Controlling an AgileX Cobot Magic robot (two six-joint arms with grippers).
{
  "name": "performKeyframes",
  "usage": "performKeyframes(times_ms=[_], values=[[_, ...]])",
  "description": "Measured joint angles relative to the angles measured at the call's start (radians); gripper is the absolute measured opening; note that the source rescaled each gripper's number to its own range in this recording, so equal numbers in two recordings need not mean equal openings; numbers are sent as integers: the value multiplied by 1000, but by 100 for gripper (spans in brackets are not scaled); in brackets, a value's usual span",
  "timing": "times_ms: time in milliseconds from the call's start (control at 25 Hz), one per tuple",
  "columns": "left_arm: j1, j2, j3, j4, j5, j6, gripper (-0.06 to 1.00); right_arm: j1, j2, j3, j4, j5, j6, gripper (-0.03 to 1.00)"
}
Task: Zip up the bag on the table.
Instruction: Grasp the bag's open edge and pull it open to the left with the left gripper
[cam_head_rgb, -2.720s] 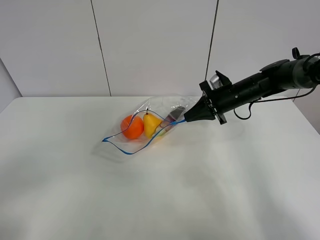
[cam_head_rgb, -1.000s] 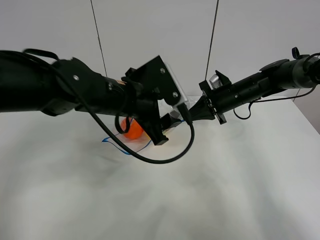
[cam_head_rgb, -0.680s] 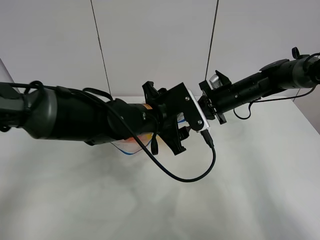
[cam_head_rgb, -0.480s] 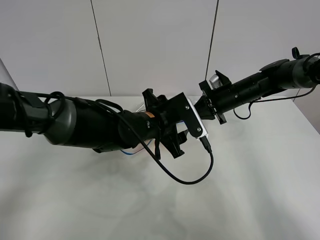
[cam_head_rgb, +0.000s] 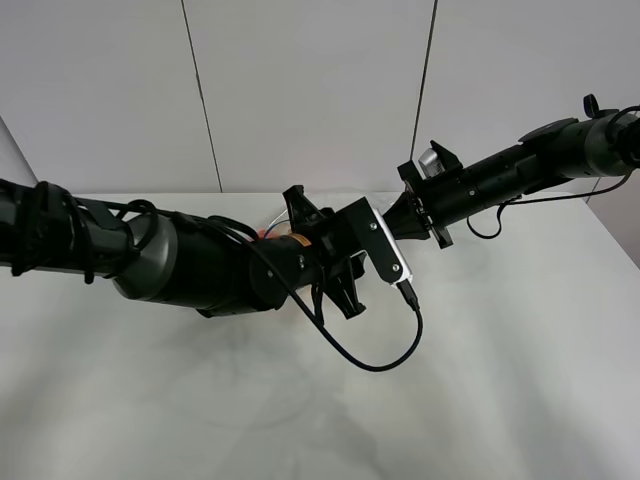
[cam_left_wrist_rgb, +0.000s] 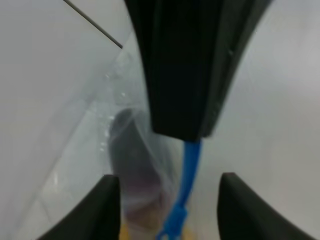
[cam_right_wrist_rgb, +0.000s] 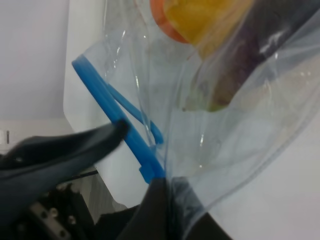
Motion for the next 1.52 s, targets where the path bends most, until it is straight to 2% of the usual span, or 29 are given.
performKeyframes(times_ms=[120, 320, 520, 600, 720, 760, 960, 1160, 1520], values=[[0, 16, 0, 0, -5, 1, 49, 0, 0, 0, 0, -1, 0, 0], [0, 21, 0, 0, -31, 18, 35, 0, 0, 0, 0, -1, 0, 0], [0, 21, 0, 0, -44, 18, 29, 0, 0, 0, -1, -1, 0, 0], [0, 21, 0, 0, -46, 18, 22, 0, 0, 0, -1, -1, 0, 0], [0, 21, 0, 0, -45, 19, 2, 0, 0, 0, 2, -1, 0, 0], [0, 21, 0, 0, -45, 19, 0, 0, 0, 0, 2, -1, 0, 0], [0, 21, 0, 0, -46, 27, 0, 0, 0, 0, 3, -1, 0, 0], [8, 21, 0, 1, -59, 87, 0, -4, 0, -2, 11, -2, 0, 0], [100, 21, 0, -6, -99, 147, 0, -28, 0, -109, 13, -3, 30, 0]])
